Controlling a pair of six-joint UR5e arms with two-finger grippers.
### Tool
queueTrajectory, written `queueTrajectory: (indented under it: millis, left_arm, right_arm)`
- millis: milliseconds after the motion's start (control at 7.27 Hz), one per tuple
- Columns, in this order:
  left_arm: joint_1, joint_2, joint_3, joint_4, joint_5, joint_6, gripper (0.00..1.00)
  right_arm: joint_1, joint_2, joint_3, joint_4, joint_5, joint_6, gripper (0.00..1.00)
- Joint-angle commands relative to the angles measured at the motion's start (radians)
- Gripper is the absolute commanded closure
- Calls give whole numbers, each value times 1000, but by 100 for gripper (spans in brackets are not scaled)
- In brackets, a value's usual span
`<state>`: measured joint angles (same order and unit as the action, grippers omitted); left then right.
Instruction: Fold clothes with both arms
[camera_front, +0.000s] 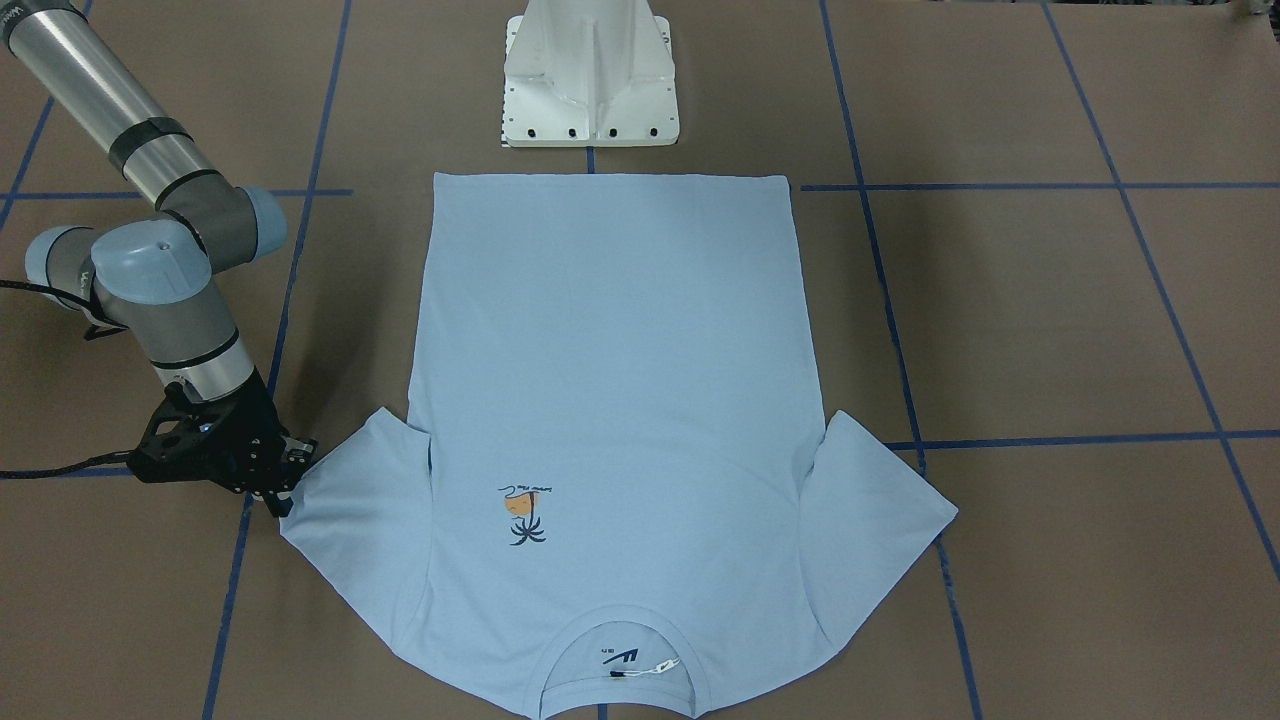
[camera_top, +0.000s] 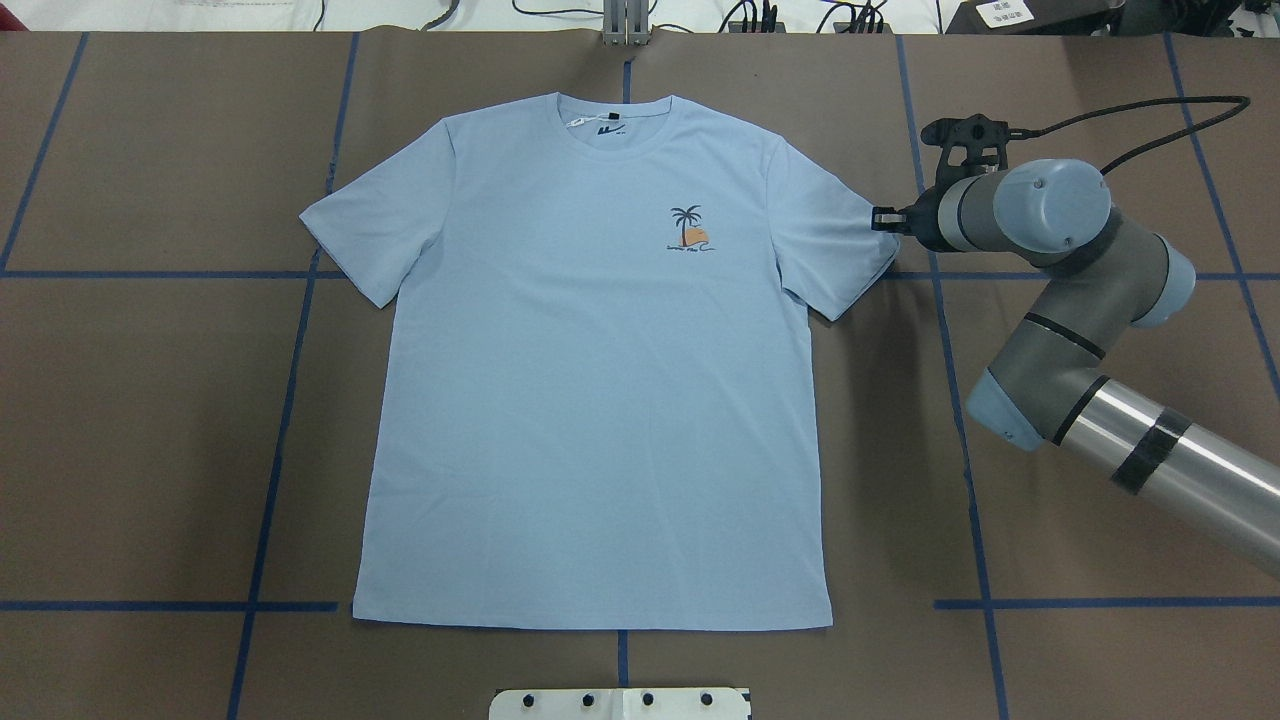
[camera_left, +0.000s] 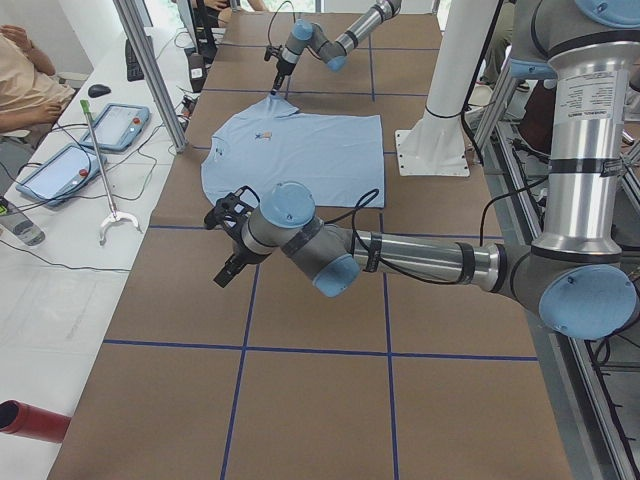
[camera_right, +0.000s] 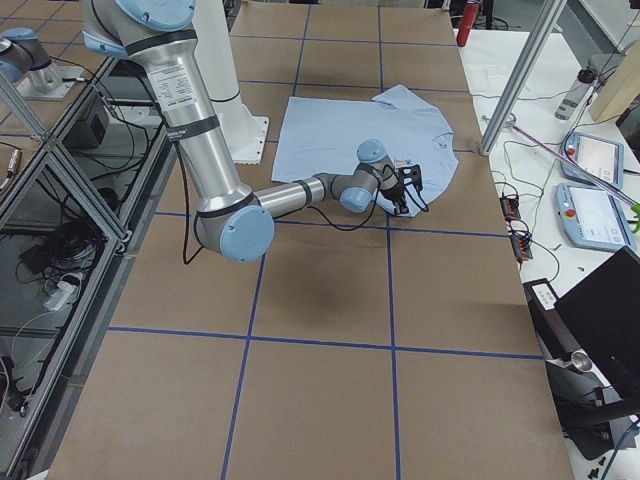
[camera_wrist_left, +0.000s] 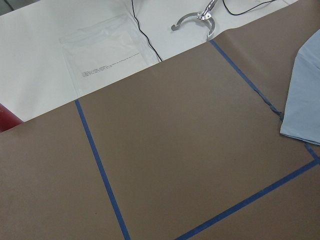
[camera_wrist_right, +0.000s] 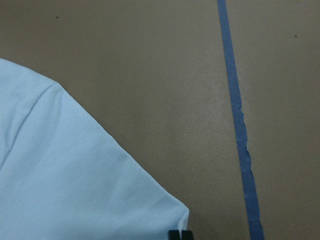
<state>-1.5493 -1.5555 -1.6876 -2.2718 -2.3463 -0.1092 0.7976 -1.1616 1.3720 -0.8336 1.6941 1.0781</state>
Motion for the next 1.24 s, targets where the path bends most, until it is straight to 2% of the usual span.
queueTrajectory:
  millis: [0, 138, 275, 550, 825, 1100]
  left_arm:
    - [-2, 0, -1, 0, 1, 0, 0]
    - [0, 0, -1, 0, 1, -1, 0]
    - [0, 0, -1, 0, 1, -4, 0]
    - [0, 0, 0, 0, 1, -4, 0]
    - [0, 0, 2, 0, 1, -4, 0]
    - [0, 0, 3, 0, 1, -4, 0]
  right_arm:
    - [-1, 43, 37, -86, -25, 40, 100]
    - [-17, 103, 71, -208, -54, 96, 100]
    - [-72, 159, 91, -285, -141, 174, 100]
    - [-164, 212, 85, -291, -261, 246, 100]
    - [-222, 240, 79, -292, -327, 240, 100]
    - [-248, 250, 76, -294, -352, 235, 100]
